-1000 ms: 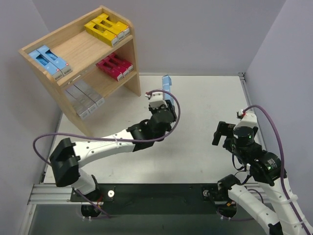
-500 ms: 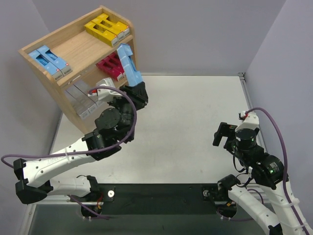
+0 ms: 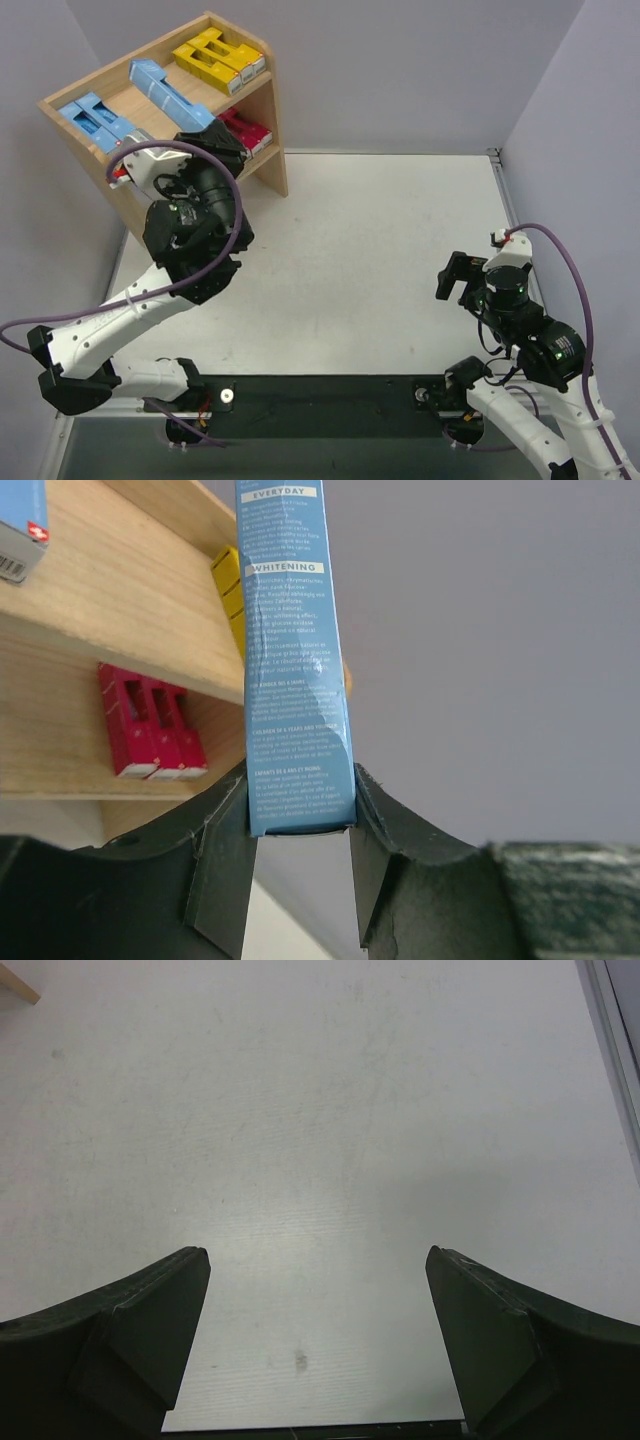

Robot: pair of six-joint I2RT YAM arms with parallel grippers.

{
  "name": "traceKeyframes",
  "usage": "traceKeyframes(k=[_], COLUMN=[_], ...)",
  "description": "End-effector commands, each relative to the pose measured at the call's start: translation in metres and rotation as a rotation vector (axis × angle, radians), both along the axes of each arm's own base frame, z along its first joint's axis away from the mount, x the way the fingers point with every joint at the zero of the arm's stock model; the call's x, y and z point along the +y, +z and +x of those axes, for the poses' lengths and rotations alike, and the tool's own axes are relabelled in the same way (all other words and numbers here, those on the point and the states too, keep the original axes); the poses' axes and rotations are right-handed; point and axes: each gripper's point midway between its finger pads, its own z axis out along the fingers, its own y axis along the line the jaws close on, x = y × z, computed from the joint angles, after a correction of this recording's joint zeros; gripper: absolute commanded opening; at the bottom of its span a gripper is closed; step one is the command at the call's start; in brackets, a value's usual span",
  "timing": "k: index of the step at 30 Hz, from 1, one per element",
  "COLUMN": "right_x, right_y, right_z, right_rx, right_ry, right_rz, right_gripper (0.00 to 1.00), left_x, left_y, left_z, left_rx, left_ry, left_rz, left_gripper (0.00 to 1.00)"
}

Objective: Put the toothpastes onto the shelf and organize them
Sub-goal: Place the toothpaste on the shelf.

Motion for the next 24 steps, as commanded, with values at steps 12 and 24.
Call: traceKeyframes(k=[12,24], right_x=[0.005,0.005], right_y=[-0.001,-0.002], right_z=[0.002,0.000], right_rx=[-0.008,-0.014], right_ry=[0.030,0.039], right_rz=[-0.018,-0.015], right_gripper=[0.96,0.96], left_x=[0.056,0.086], left_y=[-0.014,-0.027], left_z=[0.060,0.085], left_rx=[-0.007,0.068], left_ry=[-0.072,-0.083], left_rz=[-0.181,-0.259], left_gripper=[0.36,0.45])
